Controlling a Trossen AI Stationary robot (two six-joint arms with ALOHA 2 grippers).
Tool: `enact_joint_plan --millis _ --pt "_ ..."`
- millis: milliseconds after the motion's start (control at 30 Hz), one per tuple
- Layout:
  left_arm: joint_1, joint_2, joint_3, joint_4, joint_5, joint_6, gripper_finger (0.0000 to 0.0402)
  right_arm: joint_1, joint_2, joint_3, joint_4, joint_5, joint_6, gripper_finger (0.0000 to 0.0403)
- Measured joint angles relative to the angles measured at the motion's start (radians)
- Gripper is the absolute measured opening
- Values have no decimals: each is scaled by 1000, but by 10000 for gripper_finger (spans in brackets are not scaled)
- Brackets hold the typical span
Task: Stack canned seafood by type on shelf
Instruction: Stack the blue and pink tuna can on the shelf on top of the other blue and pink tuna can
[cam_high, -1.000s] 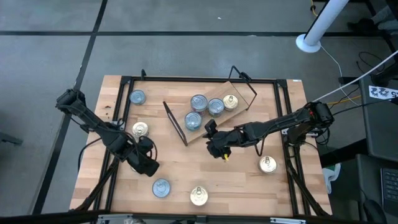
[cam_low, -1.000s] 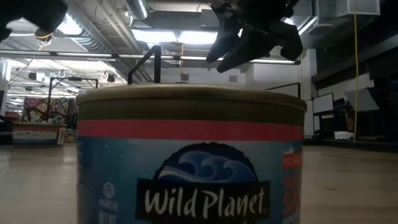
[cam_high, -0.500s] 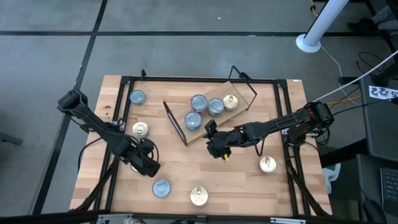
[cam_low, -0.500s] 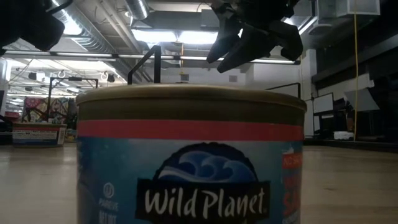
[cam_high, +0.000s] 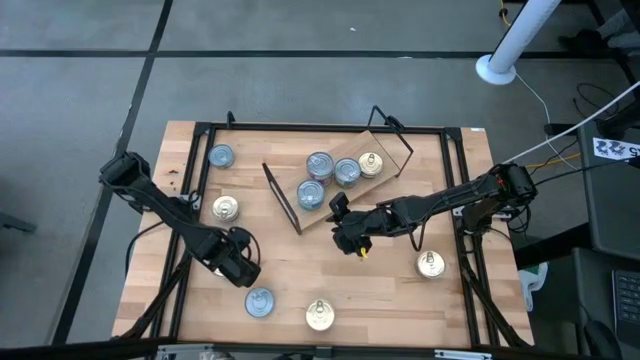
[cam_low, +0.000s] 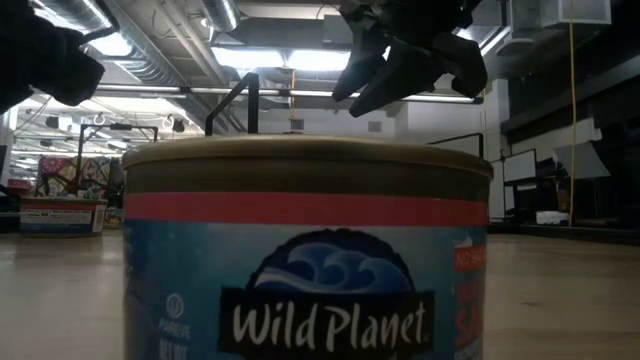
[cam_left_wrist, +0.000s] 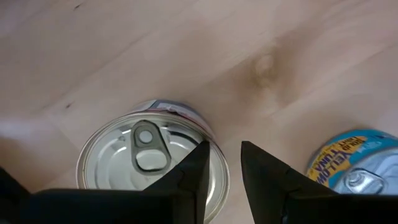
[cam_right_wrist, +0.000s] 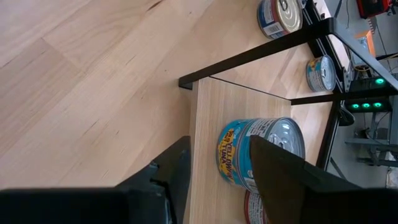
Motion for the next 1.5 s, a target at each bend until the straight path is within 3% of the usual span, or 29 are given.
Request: enact_joint_plan --millis 600,1167,1500 --pt "9 17 1 3 18 -2 85 0 0 0 0 -54 0 163" --pt "18 17 1 -17 83 1 5 0 0 0 0 -61 0 163" --pt "18 17 1 -17 83 124 1 0 0 0 0 -61 0 163"
